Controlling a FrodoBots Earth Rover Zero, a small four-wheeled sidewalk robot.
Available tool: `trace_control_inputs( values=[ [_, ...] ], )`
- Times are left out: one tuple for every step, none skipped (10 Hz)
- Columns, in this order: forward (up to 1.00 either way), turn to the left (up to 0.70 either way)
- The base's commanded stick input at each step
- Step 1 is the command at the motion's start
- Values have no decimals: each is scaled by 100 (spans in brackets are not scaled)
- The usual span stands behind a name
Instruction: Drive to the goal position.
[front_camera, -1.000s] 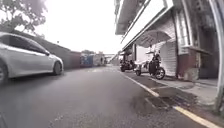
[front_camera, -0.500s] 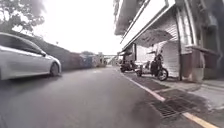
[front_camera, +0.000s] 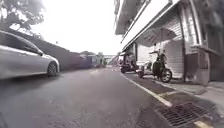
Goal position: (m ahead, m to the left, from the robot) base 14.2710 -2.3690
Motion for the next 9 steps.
trace_control_inputs(
  values=[
    [45, 0],
    [45, 0],
    [45, 0],
    [45, 0],
    [45, 0],
    [45, 0],
    [45, 0],
    [45, 0],
    [45, 0]
  ],
)
